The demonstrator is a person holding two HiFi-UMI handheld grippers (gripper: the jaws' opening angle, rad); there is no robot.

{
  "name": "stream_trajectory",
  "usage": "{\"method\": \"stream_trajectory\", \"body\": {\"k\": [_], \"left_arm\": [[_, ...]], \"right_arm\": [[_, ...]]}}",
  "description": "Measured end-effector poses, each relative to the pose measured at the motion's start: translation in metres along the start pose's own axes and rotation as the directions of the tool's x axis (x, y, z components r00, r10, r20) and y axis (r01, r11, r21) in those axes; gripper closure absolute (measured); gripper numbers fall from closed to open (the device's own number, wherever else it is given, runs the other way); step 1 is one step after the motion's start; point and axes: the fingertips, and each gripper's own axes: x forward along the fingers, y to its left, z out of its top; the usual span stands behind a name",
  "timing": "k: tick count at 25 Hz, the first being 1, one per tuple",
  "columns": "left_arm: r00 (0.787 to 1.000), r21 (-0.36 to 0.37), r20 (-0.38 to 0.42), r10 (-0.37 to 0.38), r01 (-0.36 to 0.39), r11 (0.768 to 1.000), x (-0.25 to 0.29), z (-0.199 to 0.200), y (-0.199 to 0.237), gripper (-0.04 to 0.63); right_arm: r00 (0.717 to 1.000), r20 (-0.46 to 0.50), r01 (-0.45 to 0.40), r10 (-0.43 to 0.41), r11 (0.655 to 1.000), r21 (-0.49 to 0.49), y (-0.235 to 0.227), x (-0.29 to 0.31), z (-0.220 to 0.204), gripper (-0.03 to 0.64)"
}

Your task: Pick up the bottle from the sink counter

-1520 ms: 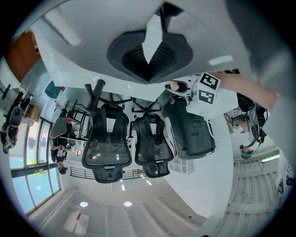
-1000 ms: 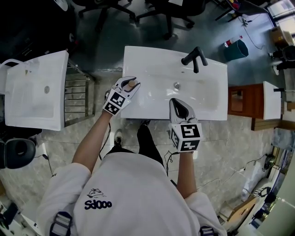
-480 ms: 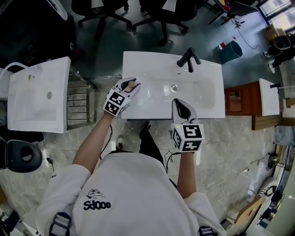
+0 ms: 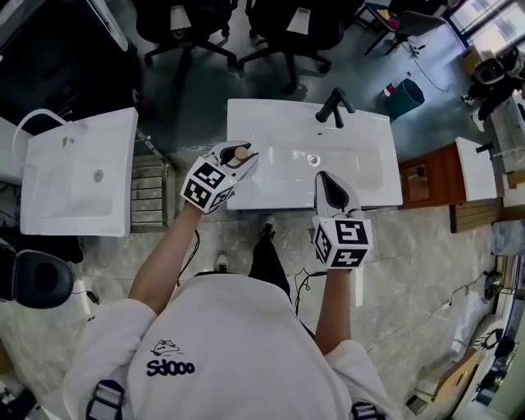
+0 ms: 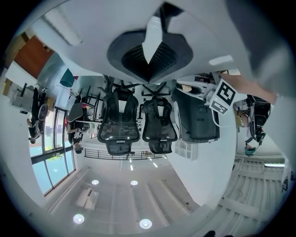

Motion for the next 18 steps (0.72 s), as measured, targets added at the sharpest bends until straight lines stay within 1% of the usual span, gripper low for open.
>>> {"method": "stream_trajectory", "body": {"k": [5,9,12,18], "left_arm": [[0.999,0.055,0.045,-0.019,0.017,0.998,-0.034,0.033,-0.016,0.482],[0.994,0.093,0.100,-0.033,0.023,0.995,-0.066,0.059,-0.029,0.482],[0.991,0.108,0.131,-0.032,0.018,0.994,-0.090,0.072,-0.036,0.482],[0.989,0.122,0.146,-0.028,0.010,0.993,-0.127,0.085,-0.049,0.482]], "right_arm": [[0.998,0.049,0.027,-0.027,1.000,-0.009,0.012,-0.022,0.014,0.606],[0.996,0.078,0.045,-0.044,0.999,-0.017,0.023,-0.039,0.023,0.606],[0.994,0.094,0.051,-0.049,0.998,-0.025,0.033,-0.051,0.027,0.606],[0.992,0.118,0.056,-0.050,0.997,-0.049,0.053,-0.071,0.034,0.606]]}}
